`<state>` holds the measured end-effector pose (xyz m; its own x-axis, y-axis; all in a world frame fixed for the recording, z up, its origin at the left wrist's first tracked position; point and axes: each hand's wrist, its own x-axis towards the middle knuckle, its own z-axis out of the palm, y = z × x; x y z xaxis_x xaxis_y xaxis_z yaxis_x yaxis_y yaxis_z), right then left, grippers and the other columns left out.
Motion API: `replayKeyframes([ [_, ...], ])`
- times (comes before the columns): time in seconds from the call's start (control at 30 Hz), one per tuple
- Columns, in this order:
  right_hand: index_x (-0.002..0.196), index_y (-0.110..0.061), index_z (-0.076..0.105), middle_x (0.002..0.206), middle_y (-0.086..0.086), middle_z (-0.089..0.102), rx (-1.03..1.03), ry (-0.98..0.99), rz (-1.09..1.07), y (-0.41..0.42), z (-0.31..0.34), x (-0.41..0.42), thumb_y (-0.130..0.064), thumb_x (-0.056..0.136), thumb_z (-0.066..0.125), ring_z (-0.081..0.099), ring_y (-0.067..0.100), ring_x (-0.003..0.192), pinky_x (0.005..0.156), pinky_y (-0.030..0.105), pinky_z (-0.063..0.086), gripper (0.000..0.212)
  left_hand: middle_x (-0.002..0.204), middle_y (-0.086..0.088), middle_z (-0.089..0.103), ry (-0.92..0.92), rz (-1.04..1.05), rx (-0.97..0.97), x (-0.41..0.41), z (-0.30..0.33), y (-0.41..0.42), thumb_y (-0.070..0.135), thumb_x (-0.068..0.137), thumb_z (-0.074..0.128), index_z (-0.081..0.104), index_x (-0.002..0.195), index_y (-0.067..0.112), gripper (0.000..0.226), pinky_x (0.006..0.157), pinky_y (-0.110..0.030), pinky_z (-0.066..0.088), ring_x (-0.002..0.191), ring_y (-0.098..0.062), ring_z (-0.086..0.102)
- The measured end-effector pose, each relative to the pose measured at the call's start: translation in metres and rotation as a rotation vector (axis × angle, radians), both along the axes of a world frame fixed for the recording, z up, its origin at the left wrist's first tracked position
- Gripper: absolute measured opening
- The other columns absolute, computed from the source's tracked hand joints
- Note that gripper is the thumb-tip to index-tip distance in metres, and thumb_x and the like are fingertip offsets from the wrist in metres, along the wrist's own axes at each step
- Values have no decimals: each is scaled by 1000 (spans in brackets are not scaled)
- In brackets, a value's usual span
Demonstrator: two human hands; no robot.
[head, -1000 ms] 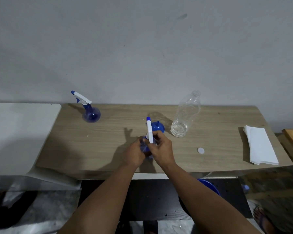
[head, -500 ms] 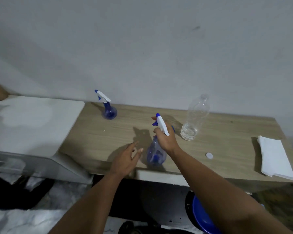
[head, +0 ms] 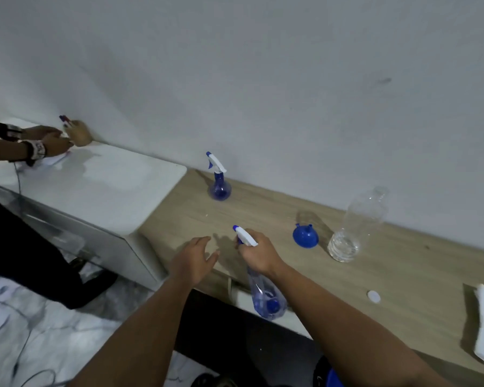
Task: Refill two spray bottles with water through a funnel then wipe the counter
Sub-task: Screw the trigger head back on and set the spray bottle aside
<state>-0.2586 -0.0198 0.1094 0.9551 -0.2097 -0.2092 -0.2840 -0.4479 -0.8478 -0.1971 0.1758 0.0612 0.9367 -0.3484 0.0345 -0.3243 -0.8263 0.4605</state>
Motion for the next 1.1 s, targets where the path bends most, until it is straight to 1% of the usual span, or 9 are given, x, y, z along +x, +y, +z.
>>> replayKeyframes([
  [0.1,78,-20,61,73,-2,64,-54,88,33,13,-11,-5,-16,83,59,60,22,74,71,33,45,7,131,-7,64,17,22,2,1,0,6,66,74,41,63,132,14,81,101,-36,48,119,-29,62],
  [0.23,79,-10,63,71,2,61,-53,154,-2,21,-17,-11,-19,87,56,55,27,69,64,34,39,14,135,-5,61,57,20,5,1,3,10,60,74,60,61,135,16,75,103,-37,47,123,-27,58],
  [0.33,69,-13,49,65,1,53,-79,213,-28,23,-17,-11,-18,84,53,45,24,59,60,35,36,17,138,-3,59,73,14,-9,0,5,10,50,79,75,59,137,17,69,104,-38,47,127,-25,55],
  [0.47,74,-12,55,67,2,57,-107,257,-65,24,-17,-11,-17,78,53,50,28,61,59,34,40,7,139,-1,58,63,22,-11,-1,4,12,51,79,75,58,137,18,69,103,-39,48,129,-24,54],
  [0.67,62,-16,38,58,-1,47,-82,169,-75,24,-18,-13,-19,84,53,39,24,55,56,35,32,27,143,2,55,72,35,5,0,4,13,50,82,73,56,140,20,68,104,-36,44,133,-20,50],
  [0.8,62,-19,34,57,-4,43,7,119,-90,23,-13,-18,-23,80,50,36,20,53,54,31,29,25,142,2,55,65,23,7,2,4,14,52,83,72,56,140,20,68,104,-37,45,132,-20,51],
  [0.9,63,-17,36,57,-2,42,31,69,-90,22,-13,-20,-26,78,49,36,21,54,55,33,30,21,142,2,56,66,13,4,3,4,15,52,83,71,56,140,19,68,103,-38,47,131,-20,51],
  [1.03,80,0,49,63,3,48,83,3,-121,21,-19,-24,-20,81,52,42,22,57,58,35,36,20,141,1,56,61,7,0,2,2,14,51,82,73,57,139,19,67,103,-37,47,131,-21,52],
  [1.1,81,-1,52,64,2,49,104,-15,-138,21,-23,-27,-18,81,53,44,21,58,59,36,39,17,142,2,55,71,10,9,1,2,13,51,83,72,56,140,19,67,103,-37,46,132,-20,50],
])
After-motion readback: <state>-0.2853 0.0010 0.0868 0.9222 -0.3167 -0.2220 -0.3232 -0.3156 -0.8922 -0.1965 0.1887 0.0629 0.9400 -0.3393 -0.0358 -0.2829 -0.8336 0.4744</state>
